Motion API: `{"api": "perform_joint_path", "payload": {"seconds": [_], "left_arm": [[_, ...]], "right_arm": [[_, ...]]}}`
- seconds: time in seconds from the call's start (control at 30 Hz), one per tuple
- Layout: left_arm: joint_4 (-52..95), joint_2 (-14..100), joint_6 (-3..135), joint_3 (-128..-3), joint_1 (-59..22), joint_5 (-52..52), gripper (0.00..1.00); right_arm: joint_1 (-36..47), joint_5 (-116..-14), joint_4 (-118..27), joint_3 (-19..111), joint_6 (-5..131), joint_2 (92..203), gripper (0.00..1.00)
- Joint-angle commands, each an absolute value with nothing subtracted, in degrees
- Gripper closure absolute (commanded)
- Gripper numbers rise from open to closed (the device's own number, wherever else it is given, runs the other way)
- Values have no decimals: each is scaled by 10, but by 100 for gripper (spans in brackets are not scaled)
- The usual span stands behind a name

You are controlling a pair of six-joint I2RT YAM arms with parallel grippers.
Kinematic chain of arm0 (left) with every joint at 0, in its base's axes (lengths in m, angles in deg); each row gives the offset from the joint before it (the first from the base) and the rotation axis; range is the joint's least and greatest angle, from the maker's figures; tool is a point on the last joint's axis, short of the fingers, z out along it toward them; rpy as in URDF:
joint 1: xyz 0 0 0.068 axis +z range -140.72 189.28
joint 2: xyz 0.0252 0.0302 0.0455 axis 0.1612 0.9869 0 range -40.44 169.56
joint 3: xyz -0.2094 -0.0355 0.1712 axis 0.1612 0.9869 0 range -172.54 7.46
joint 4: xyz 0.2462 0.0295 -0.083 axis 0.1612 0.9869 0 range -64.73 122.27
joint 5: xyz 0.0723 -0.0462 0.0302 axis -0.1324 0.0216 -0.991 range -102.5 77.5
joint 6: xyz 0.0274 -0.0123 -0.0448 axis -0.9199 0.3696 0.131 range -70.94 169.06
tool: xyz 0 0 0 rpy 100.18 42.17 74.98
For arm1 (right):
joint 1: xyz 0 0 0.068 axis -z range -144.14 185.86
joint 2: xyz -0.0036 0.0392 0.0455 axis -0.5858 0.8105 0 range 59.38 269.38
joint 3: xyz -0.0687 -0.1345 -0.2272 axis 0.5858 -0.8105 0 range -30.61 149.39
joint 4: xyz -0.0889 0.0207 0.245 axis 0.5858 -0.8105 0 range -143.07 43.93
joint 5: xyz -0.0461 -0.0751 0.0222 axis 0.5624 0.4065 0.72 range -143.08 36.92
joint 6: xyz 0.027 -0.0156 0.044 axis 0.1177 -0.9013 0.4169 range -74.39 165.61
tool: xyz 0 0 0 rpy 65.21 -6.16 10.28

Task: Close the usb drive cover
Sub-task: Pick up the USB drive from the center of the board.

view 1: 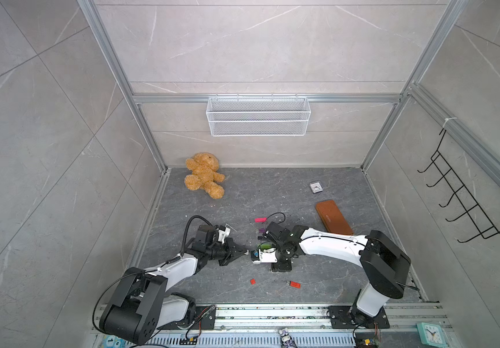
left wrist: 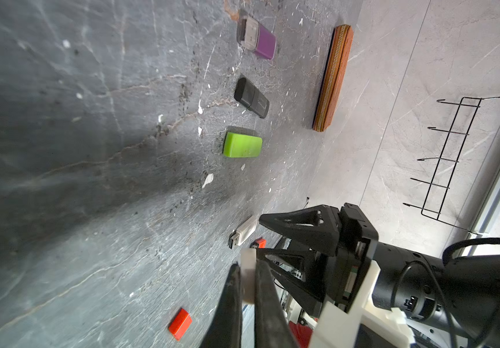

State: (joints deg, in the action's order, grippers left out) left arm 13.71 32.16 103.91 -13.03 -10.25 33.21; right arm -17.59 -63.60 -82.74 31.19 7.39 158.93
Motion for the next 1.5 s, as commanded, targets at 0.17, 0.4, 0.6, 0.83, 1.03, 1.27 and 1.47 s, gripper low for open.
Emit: {"api": "perform_joint_path", "payload": {"seconds": [0.17, 0.4, 0.6, 0.83, 1.03, 1.27, 1.47], "left_arm": [[146, 317, 1025, -144, -104, 336, 94], [147, 318, 1024, -145, -103, 336, 94], [150, 317, 1025, -147, -105, 336, 94], [150, 317, 1024, -149, -105, 340, 94], [146, 313, 1027, -148, -105, 347, 94], [130, 308, 1031, -145, -112, 369, 94], [119, 308, 1033, -148, -122, 376, 94]], "right_arm": [[-181, -591, -838, 287, 78, 1615, 56], [-183, -582, -817, 272, 84, 1620, 56], [-185, -580, -815, 271, 83, 1621, 64], [-191, -607, -798, 263, 90, 1600, 76], [-193, -634, -771, 281, 142, 1582, 79], [-192, -681, -689, 279, 202, 1557, 80], [-192, -697, -606, 251, 235, 1539, 80]]}}
